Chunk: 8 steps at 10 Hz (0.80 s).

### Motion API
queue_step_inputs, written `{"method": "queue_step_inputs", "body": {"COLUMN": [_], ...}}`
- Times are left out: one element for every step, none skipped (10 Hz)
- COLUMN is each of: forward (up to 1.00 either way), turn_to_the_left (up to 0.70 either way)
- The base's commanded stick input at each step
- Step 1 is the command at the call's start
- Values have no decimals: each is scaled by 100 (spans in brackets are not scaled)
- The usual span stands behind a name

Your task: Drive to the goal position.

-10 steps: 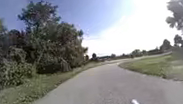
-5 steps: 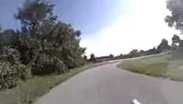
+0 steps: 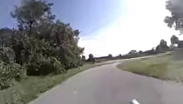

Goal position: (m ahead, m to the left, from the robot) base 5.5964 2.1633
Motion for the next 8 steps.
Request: {"method": "queue_step_inputs", "body": {"forward": [70, 70, 70, 70, 70, 70, 70, 70], "turn_to_the_left": [0, 0, 0, 0, 0, 0, 0, 0]}}
